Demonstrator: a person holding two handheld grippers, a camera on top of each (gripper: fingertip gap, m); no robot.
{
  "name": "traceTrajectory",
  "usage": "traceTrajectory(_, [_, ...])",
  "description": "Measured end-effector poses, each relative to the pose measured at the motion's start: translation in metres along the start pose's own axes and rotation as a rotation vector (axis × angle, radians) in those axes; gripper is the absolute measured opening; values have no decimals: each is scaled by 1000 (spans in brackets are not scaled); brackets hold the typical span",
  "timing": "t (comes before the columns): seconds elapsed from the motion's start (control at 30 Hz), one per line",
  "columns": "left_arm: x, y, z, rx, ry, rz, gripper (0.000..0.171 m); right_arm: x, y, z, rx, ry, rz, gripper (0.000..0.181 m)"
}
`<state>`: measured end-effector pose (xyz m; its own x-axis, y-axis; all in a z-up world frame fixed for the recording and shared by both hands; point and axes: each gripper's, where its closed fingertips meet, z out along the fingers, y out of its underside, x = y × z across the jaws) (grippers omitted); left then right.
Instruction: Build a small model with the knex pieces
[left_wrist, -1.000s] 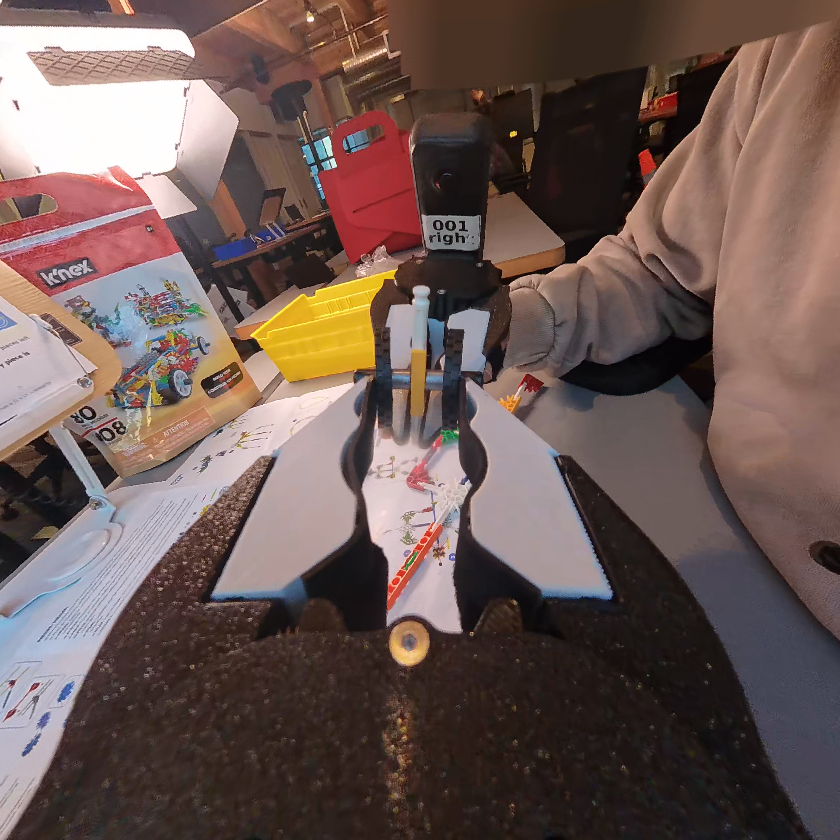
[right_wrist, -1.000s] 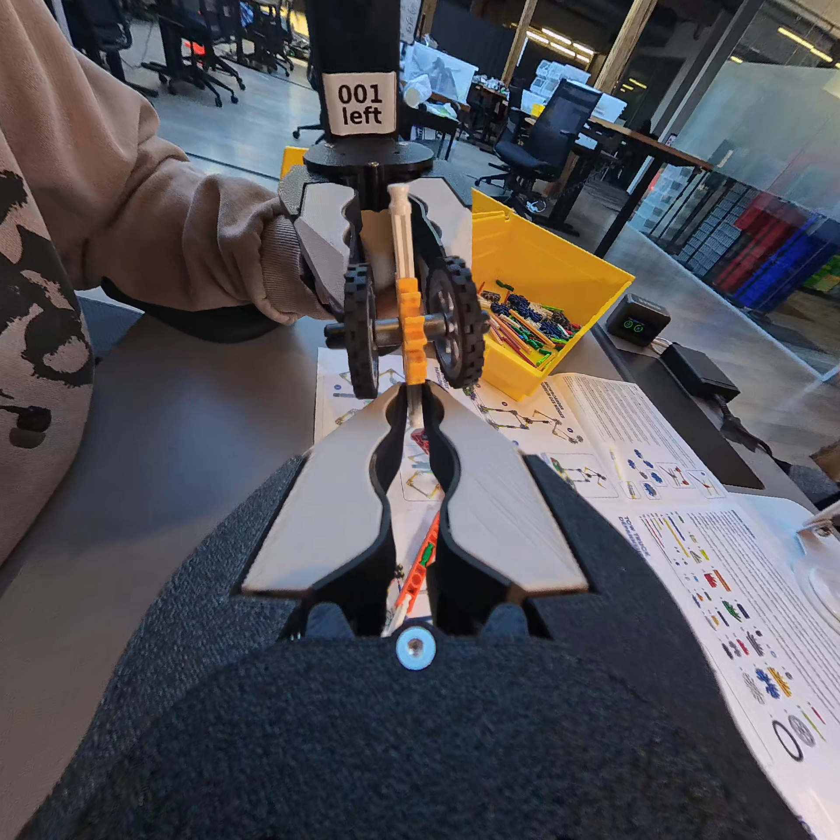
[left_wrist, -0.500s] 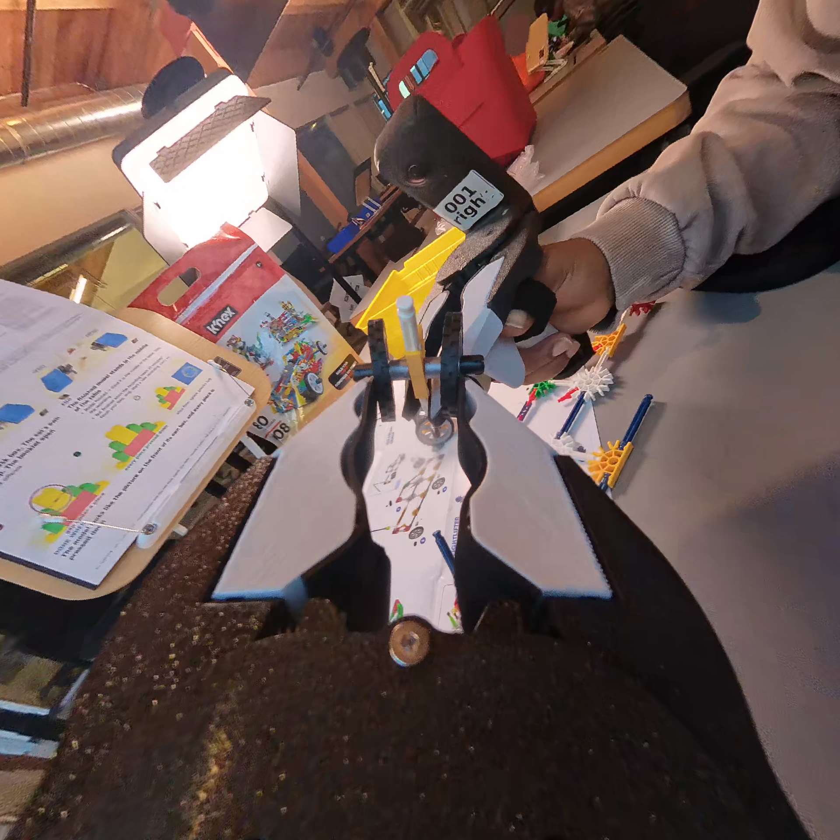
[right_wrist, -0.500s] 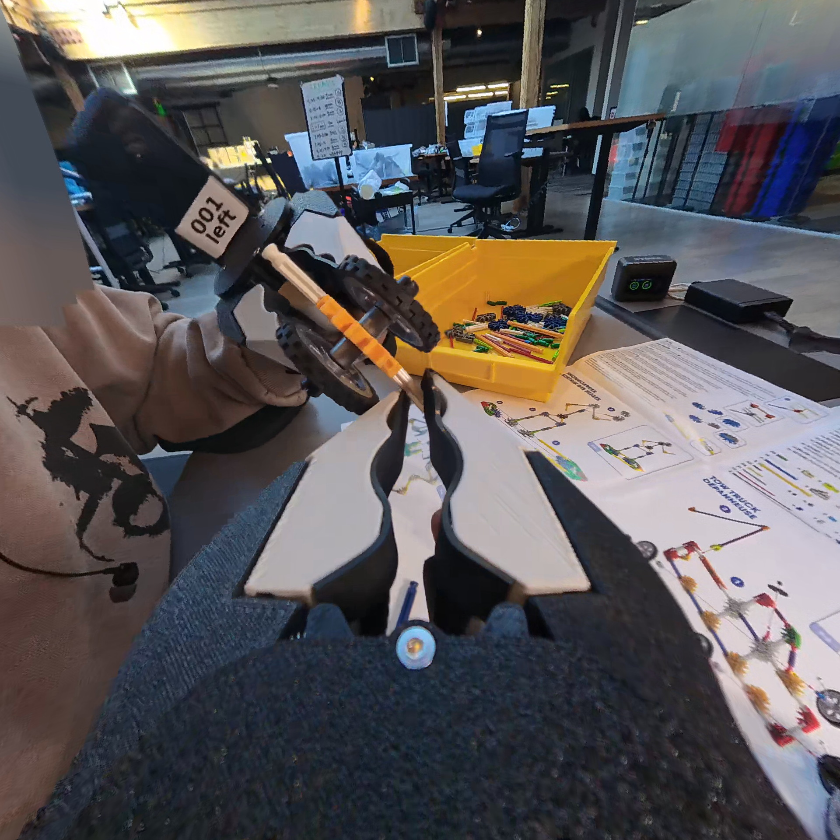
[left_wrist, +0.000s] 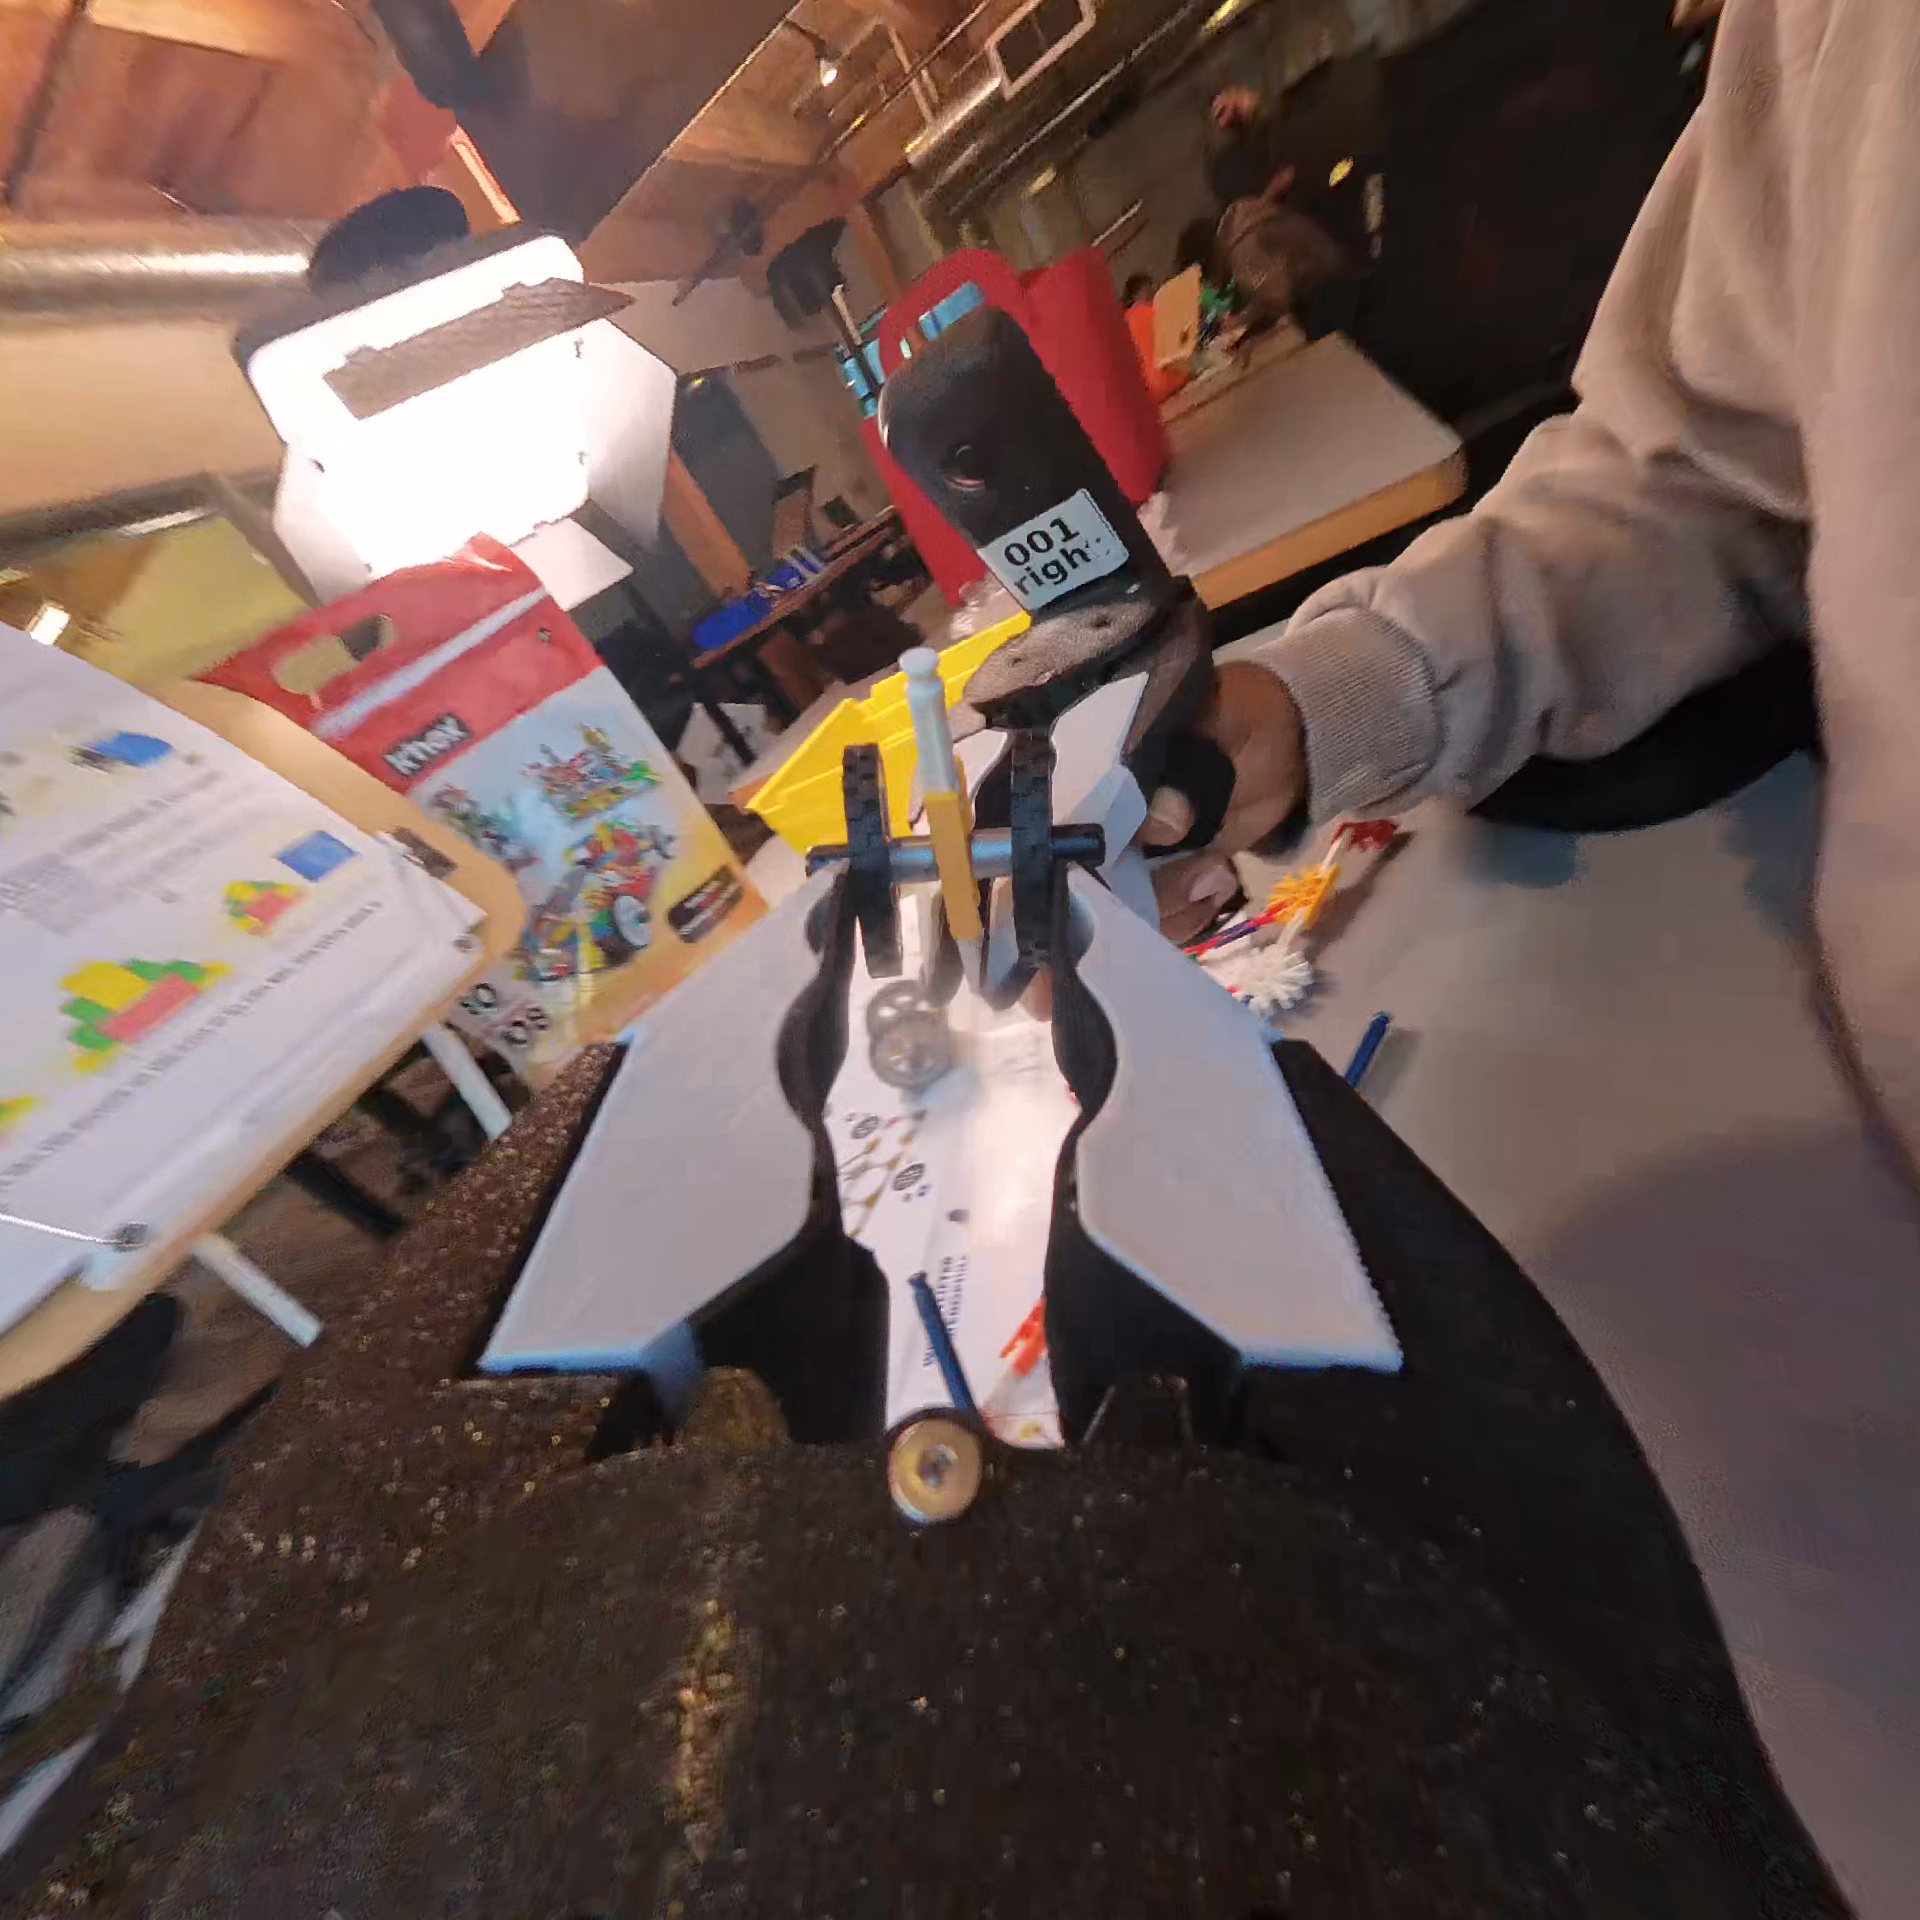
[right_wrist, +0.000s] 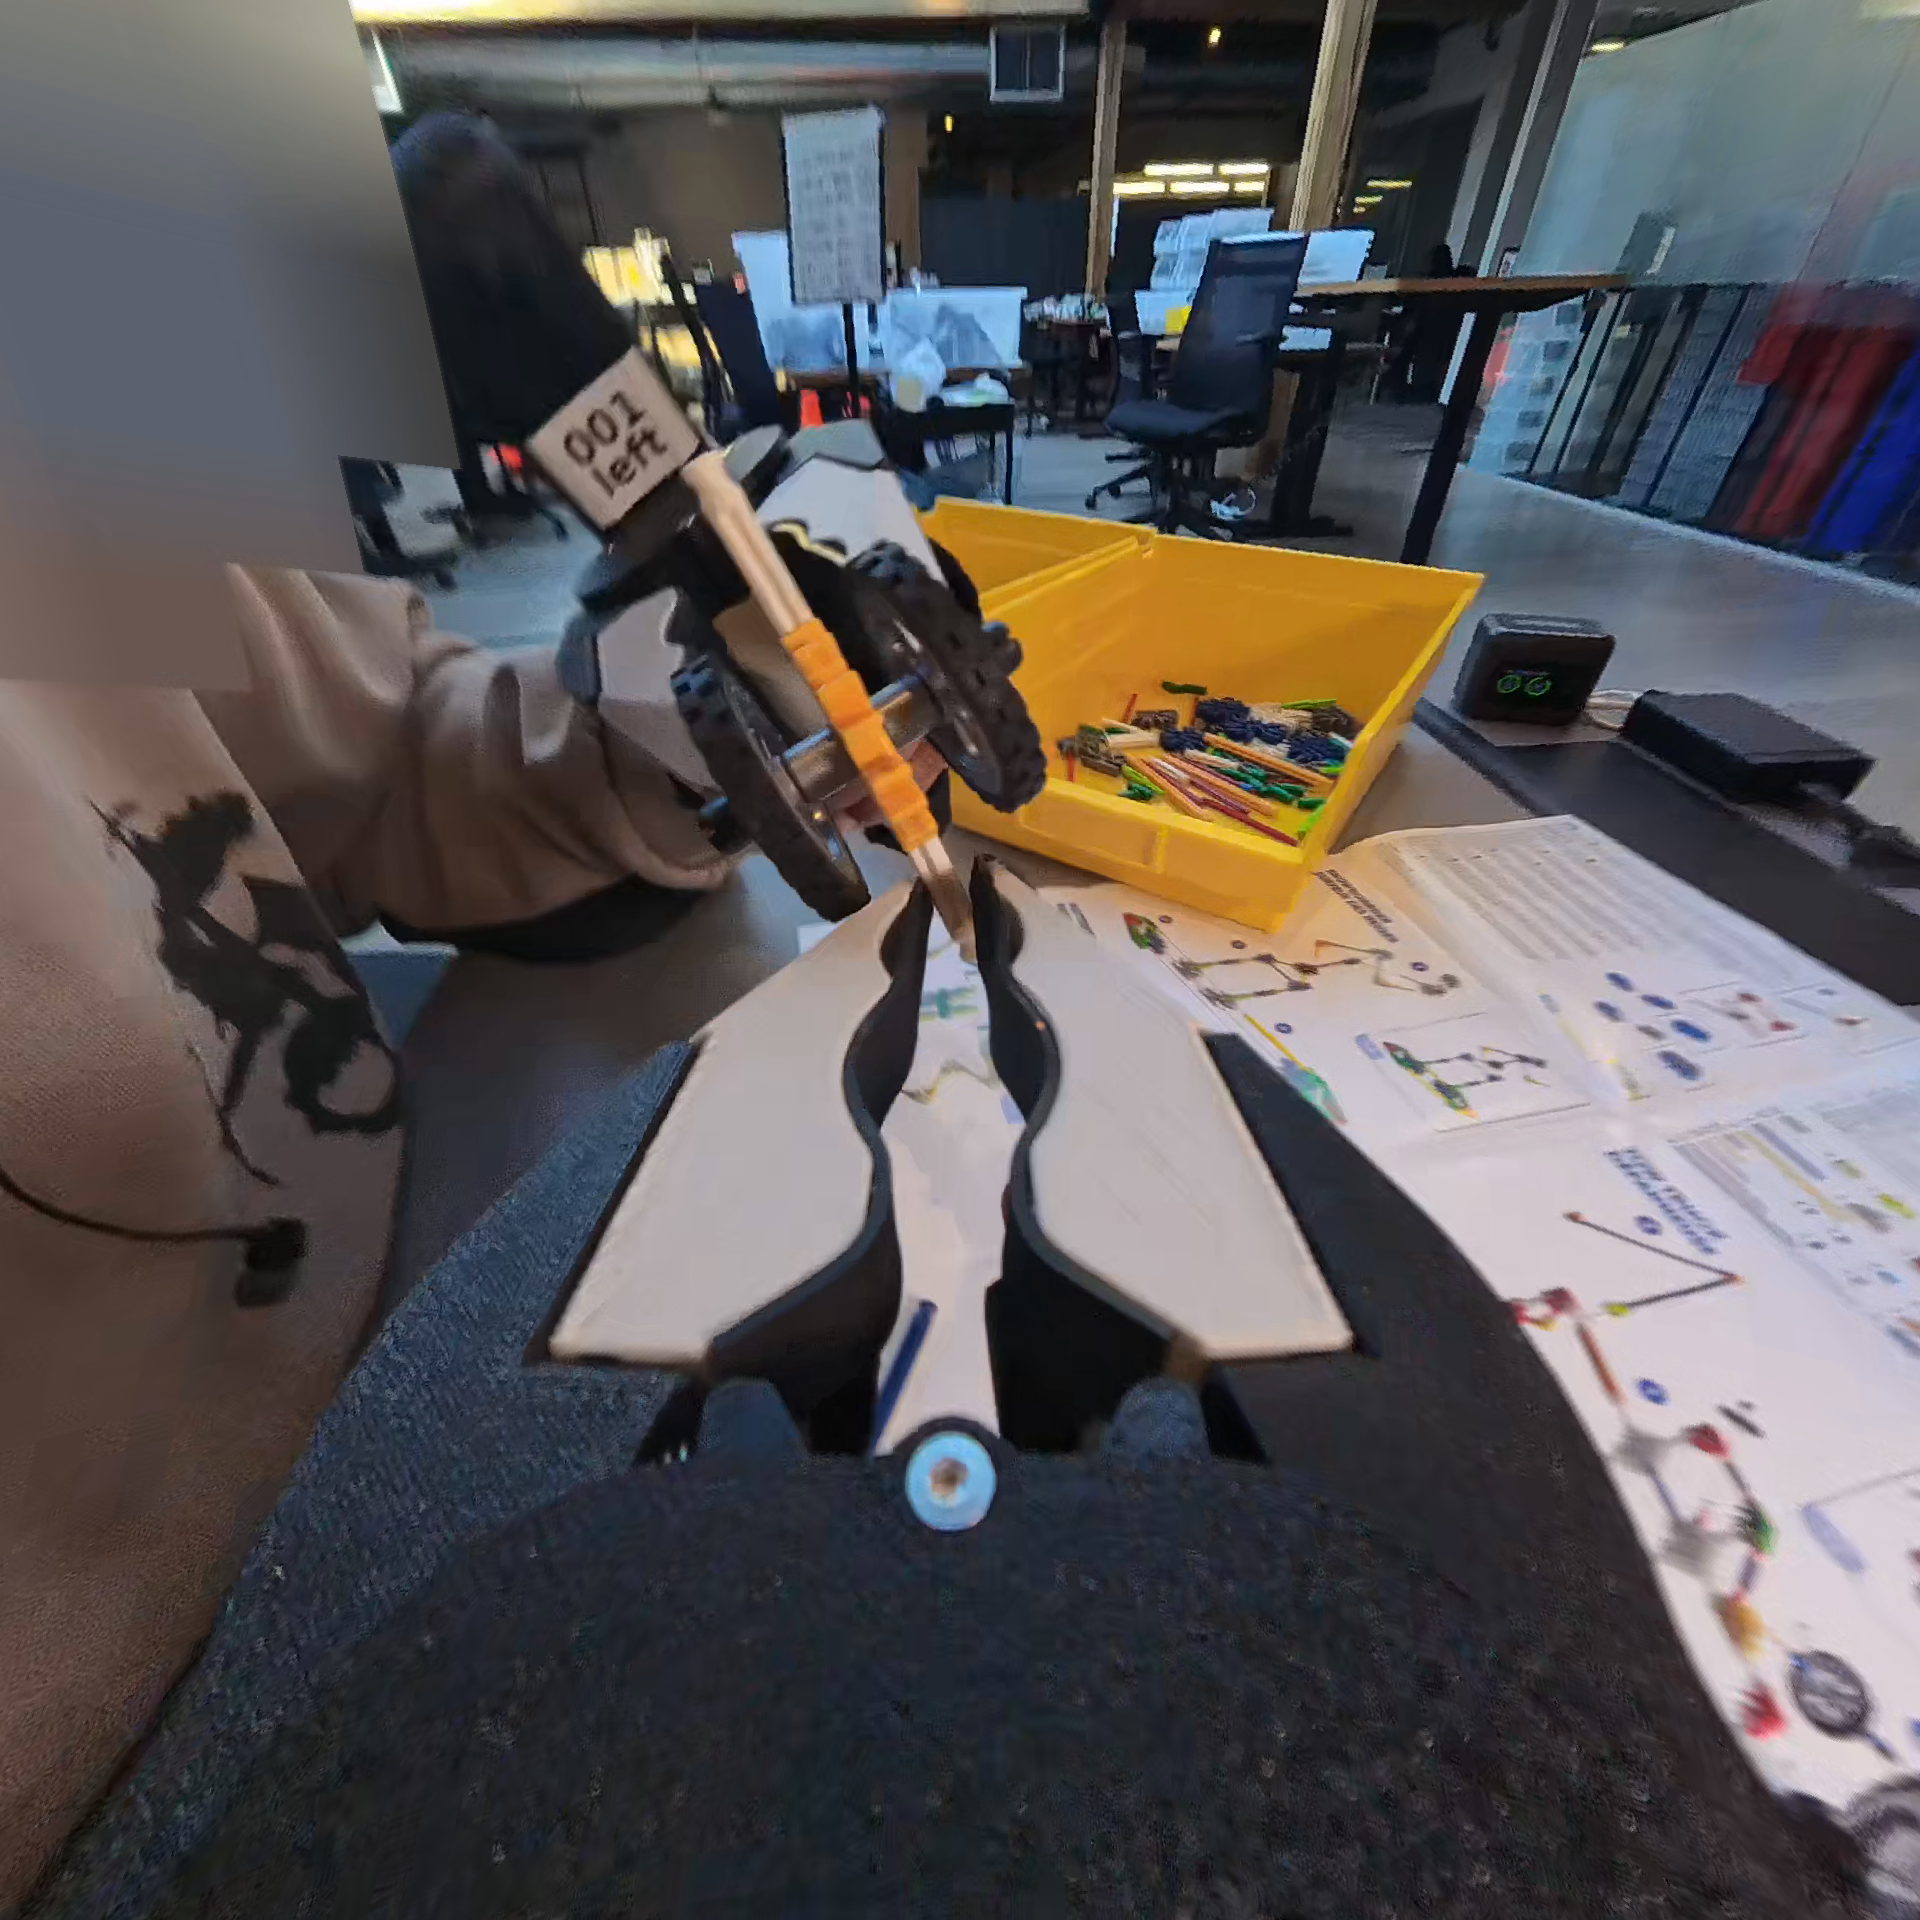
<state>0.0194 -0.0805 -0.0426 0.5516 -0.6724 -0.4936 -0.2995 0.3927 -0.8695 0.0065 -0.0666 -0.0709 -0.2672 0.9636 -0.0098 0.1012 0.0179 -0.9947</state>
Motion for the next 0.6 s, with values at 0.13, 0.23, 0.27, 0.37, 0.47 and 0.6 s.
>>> traceTrajectory(0.13, [3, 5, 4, 68, 73, -190, 34, 3, 11, -4, -105, 72, -200, 9])
traceTrajectory(0.23, [4, 2, 6, 121, 106, -284, 34, 1, 18, -5, -159, 72, -269, 16])
traceTrajectory(0.27, [6, 3, 7, 123, 116, -290, 34, -1, 16, -4, -139, 70, -278, 8])
traceTrajectory(0.37, [10, 3, 8, 132, 139, -295, 34, -6, 18, -3, -155, 40, -274, 3])
traceTrajectory(0.47, [11, 10, 7, 90, 150, -275, 35, 2, 21, -5, -179, 81, -290, 3])
traceTrajectory(0.6, [0, 23, -1, -9, 174, -342, 33, 23, 39, -12, -337, 188, -450, 3])
